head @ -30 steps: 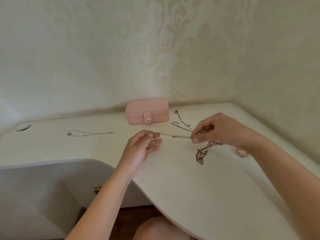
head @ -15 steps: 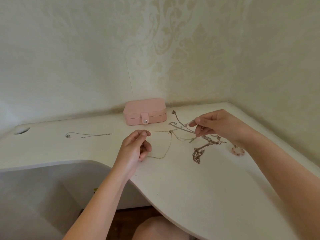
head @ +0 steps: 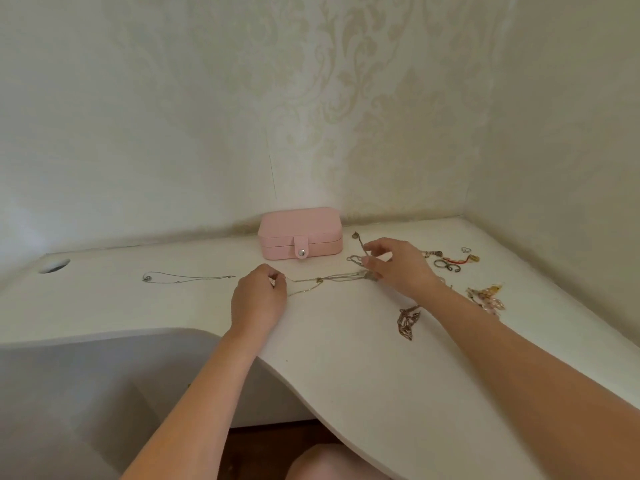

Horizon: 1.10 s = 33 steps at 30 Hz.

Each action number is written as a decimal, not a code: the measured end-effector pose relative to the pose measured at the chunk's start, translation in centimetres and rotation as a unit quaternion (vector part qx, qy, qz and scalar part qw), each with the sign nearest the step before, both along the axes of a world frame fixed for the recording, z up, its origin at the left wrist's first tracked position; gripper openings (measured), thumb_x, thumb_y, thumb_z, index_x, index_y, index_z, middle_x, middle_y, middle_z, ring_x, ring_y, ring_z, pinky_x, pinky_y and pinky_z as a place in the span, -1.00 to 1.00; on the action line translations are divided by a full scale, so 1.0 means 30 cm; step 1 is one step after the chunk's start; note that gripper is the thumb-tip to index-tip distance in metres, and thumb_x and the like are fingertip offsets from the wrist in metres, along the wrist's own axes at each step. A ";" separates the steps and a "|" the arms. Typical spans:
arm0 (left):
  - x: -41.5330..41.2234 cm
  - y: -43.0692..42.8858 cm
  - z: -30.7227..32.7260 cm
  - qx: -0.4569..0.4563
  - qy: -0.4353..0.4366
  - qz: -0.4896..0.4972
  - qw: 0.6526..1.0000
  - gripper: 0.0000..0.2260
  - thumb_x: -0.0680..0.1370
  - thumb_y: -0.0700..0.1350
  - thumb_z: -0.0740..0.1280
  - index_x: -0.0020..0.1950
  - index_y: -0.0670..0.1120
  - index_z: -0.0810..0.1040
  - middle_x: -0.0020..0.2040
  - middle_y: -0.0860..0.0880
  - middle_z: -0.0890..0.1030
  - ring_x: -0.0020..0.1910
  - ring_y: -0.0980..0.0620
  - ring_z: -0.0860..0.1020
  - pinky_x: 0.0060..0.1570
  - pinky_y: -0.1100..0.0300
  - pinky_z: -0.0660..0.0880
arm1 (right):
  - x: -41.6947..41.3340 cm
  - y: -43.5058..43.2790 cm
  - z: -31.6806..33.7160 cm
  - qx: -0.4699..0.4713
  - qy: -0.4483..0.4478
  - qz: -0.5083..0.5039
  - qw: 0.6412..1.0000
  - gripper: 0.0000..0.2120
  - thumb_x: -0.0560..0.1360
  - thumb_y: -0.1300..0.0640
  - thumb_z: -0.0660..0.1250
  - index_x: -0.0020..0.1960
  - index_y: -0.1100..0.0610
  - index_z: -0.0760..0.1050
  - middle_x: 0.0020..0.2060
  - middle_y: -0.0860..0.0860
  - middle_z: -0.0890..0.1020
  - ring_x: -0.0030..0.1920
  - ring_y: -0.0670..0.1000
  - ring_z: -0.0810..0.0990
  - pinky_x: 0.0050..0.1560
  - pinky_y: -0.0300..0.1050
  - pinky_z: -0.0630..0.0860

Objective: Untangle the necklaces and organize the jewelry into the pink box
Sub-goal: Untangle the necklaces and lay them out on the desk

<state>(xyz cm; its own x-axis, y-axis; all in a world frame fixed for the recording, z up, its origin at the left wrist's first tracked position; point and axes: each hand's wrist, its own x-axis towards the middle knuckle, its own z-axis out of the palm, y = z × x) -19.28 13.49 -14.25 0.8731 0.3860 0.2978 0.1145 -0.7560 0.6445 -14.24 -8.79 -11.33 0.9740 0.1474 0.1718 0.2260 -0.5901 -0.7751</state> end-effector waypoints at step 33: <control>0.038 0.070 -0.014 0.183 0.073 0.046 0.979 -0.56 0.49 0.30 0.24 -0.18 -0.09 0.50 -0.25 0.01 0.56 -0.20 -0.08 0.51 -0.30 0.15 0.31 | -0.085 -0.046 0.025 -0.186 0.019 0.118 0.975 -0.86 0.51 0.24 0.30 -0.02 0.06 0.60 -0.19 -0.09 0.53 -0.18 -0.09 0.49 -0.26 -0.40 0.38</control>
